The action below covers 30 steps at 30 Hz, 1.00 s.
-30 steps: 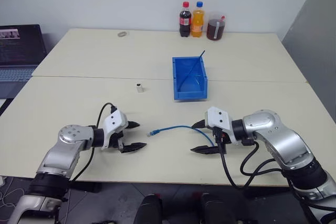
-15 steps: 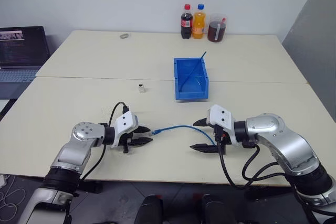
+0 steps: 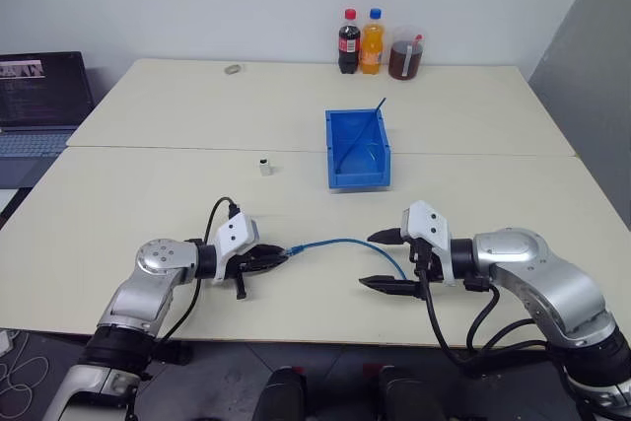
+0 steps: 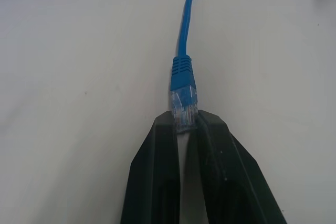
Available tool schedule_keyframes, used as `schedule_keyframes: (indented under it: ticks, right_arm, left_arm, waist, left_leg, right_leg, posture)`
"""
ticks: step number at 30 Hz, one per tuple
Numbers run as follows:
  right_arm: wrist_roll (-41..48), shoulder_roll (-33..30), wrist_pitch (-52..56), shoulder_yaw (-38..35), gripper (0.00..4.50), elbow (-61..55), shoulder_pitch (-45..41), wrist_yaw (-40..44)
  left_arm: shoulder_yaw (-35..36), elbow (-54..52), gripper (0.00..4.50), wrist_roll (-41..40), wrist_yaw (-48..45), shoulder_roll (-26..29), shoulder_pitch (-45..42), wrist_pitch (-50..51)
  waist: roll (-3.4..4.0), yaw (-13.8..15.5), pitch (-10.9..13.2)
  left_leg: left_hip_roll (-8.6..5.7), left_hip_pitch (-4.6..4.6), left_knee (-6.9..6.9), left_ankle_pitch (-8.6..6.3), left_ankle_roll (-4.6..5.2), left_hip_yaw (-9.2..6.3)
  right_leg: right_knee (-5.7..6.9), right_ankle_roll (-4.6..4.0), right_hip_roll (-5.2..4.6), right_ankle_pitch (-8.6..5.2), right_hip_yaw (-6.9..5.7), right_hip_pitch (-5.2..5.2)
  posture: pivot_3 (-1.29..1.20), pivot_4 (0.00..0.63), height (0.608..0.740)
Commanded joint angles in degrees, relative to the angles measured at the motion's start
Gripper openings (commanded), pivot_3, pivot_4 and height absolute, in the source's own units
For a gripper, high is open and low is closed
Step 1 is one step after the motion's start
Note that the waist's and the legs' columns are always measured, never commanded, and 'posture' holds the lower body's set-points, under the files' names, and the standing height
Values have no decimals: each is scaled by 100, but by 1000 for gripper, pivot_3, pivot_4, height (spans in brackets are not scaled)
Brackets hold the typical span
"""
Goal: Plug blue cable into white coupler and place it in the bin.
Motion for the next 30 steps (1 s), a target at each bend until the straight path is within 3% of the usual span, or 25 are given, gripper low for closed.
schedule_keyframes:
  ticks: [1, 11, 18, 30]
  right_arm:
    - [700, 350, 461, -420, 3997, -445, 214, -434]
    - [1552, 1444, 947, -887, 3997, -126, 178, -1559]
    - [2177, 1927, 1237, -1186, 3997, 361, -255, -1994]
    - [2479, 2358, 1191, -1068, 3997, 1051, -807, -2163]
  left_arm:
    - [354, -841, 206, -830, 131, -151, 62, 942]
    - [919, -2122, 205, -2760, 590, -465, -375, 3087]
    - [876, -2298, 205, -2959, 709, -439, -411, 3297]
    - [855, -2376, 205, -3004, 762, -444, -348, 3310]
  waist:
    - [-18, -14, 12]
    - [-57, -87, 36]
    - [-56, -93, 37]
    - [-55, -91, 38]
  left_leg:
    - [1, -3, -1, 0, 0, 0]
    - [2, -24, -1, 0, 0, -11]
    - [4, -25, -2, 0, 0, -12]
    - [4, -36, -5, 0, 0, -14]
  right_leg:
    - [0, 0, 1, 0, 0, -2]
    - [0, 0, 9, 0, -3, -21]
    - [0, -1, 14, 0, -1, -25]
    - [-5, -4, 14, -2, -2, -32]
  posture:
    - [0, 150, 740]
    - [0, 150, 740]
    - [0, 150, 740]
    - [0, 150, 740]
